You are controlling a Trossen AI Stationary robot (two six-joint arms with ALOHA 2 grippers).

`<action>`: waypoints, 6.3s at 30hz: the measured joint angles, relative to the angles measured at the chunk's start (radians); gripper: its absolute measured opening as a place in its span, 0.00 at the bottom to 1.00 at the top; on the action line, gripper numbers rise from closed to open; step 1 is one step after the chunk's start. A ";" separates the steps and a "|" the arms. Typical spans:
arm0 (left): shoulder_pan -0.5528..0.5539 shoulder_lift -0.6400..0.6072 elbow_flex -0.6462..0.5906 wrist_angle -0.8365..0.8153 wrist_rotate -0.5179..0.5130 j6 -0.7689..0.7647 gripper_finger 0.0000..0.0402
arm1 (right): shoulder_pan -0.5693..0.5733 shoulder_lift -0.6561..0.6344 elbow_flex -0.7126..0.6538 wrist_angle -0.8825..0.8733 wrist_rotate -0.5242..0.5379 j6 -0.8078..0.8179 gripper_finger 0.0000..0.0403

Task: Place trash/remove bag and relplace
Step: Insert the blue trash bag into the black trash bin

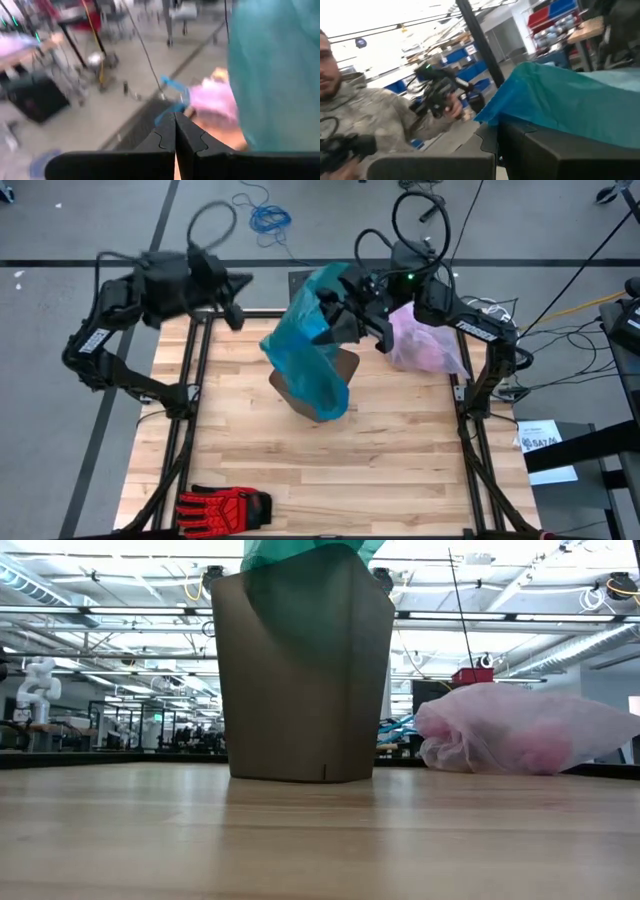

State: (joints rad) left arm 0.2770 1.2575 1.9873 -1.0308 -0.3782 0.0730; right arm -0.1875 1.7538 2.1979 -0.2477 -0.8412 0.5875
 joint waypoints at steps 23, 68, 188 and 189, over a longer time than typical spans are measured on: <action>0.438 0.404 0.072 0.717 1.209 -0.014 0.00 | 0.002 0.008 0.000 -0.019 -0.028 0.083 0.00; 0.165 0.507 -0.195 -0.121 1.171 0.351 0.00 | -0.062 -0.076 0.000 -0.122 -0.046 -0.012 0.00; 0.380 0.144 -0.229 0.072 0.607 0.132 0.00 | -0.107 0.023 0.000 -0.804 0.313 -0.447 0.00; 0.380 0.120 -0.229 0.088 0.608 0.121 0.00 | -0.114 0.031 0.000 -0.804 0.344 -0.443 0.00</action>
State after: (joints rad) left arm 0.6572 1.3775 1.7584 -0.9431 0.2298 0.1944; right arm -0.3010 1.7843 2.1979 -1.0514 -0.4970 0.1445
